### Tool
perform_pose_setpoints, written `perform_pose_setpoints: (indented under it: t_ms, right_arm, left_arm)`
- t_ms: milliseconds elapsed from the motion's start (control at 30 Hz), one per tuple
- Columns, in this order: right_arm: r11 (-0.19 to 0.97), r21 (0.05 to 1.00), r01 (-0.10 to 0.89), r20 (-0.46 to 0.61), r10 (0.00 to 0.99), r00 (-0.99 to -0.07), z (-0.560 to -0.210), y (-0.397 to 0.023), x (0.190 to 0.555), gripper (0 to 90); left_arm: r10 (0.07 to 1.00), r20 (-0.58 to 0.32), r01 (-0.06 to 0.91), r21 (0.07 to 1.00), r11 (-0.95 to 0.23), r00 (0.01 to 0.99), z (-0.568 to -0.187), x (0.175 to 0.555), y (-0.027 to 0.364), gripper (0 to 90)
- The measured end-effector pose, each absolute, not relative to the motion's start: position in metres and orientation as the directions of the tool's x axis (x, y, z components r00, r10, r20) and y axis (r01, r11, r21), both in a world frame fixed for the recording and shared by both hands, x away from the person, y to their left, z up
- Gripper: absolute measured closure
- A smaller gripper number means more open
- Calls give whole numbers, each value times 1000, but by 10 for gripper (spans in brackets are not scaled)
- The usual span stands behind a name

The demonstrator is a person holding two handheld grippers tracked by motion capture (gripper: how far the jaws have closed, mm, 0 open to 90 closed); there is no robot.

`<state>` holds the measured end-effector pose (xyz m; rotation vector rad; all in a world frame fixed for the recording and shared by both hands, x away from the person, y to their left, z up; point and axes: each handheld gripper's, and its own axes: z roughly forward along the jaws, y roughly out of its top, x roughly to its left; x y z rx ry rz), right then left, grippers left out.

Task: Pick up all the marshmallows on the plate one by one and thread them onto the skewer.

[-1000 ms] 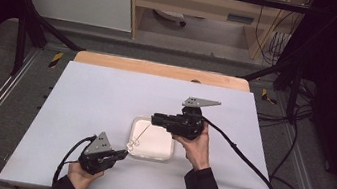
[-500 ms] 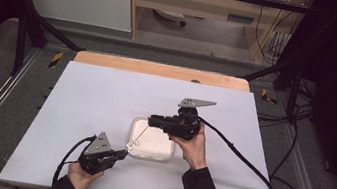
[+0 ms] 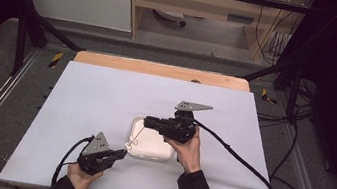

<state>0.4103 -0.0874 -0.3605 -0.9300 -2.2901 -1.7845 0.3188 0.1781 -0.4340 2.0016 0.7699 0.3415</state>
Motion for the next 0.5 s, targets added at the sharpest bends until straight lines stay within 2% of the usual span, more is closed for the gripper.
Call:
perform_pose_setpoints:
  t_ms: [500]
  right_arm:
    - [102, 851, 515, 442, 390, -808, -367, -82, 405, 797]
  left_arm:
    - [645, -60, 377, 851, -366, 762, -433, 317, 178, 890]
